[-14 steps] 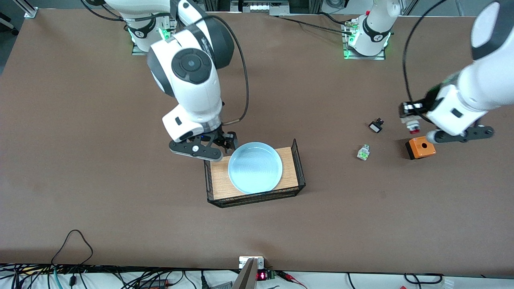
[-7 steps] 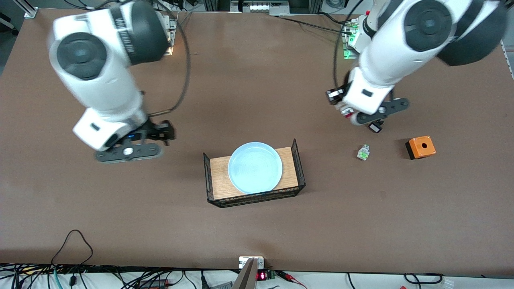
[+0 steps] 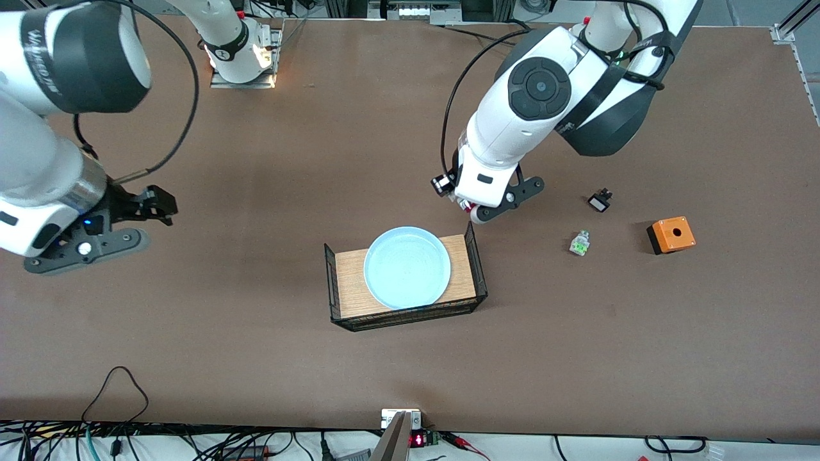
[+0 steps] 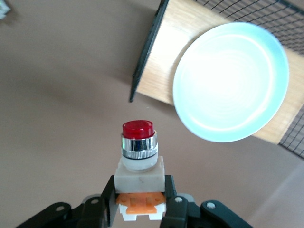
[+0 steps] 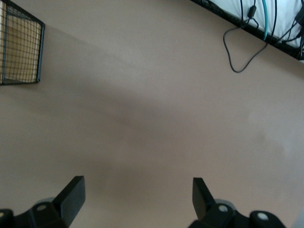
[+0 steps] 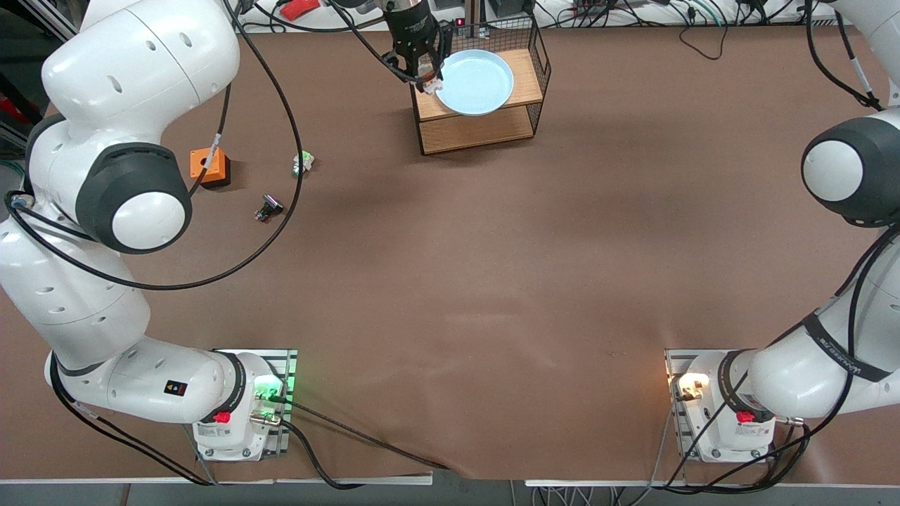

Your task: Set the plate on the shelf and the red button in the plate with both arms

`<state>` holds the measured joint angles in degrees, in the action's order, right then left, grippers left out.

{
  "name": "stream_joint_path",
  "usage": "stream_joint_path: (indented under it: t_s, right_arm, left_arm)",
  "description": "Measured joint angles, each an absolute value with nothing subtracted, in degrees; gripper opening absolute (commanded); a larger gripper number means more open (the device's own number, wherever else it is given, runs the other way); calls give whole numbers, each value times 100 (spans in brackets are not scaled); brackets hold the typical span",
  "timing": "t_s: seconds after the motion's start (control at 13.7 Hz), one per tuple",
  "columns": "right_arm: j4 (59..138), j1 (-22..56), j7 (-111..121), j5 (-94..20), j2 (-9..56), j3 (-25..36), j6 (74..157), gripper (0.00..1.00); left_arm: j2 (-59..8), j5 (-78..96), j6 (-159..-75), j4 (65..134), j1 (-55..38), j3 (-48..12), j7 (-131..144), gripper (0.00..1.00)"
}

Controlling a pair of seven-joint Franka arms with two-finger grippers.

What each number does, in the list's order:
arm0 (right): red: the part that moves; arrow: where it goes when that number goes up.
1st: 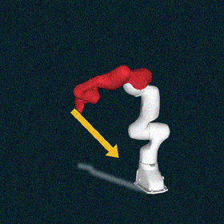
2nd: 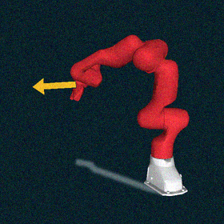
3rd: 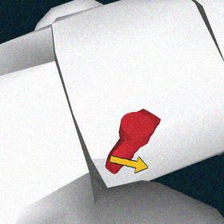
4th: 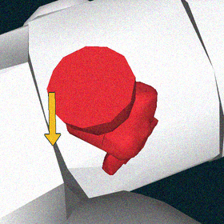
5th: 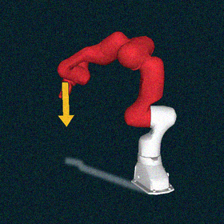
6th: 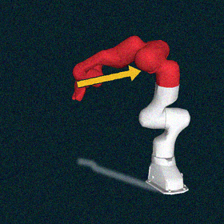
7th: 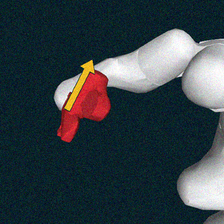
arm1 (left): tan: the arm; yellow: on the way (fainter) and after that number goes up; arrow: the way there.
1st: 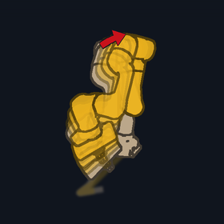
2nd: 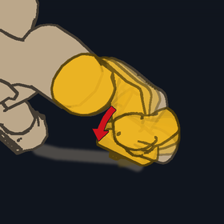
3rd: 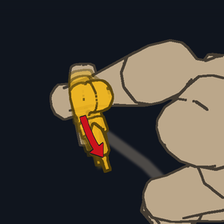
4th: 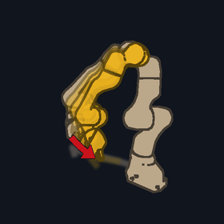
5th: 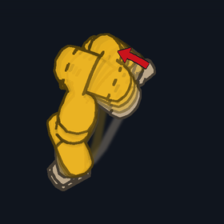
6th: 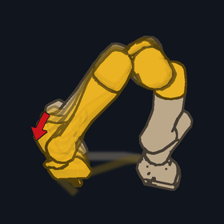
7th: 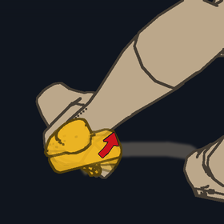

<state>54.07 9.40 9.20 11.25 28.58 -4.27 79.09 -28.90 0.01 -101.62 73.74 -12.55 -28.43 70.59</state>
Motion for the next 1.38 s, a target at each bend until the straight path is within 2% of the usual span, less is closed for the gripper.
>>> stream_joint_path:
  t_s: [0.22, 0.87, 1.24, 1.38]
  right_arm:
    - [5408, 988, 927, 1202, 2744, -434, 7523, 100]
    - [5419, 817, 931, 1090, 2598, -424, 7320, 100]
    - [5615, 614, 934, 815, 2604, -423, 7391, 100]
    - [6059, 524, 934, 683, 2424, -423, 7844, 100]
  left_arm:
    - [-2997, 1, -10628, 7370, -1234, -2822, 7077, 0]
    - [-3492, 1, -11524, 7177, -1282, -2805, 7128, 0]
    - [-3749, 1, -11872, 7135, -1280, -2781, 7130, 0]
    - [-3850, 1, -11990, 7133, -1280, -2766, 7130, 0]
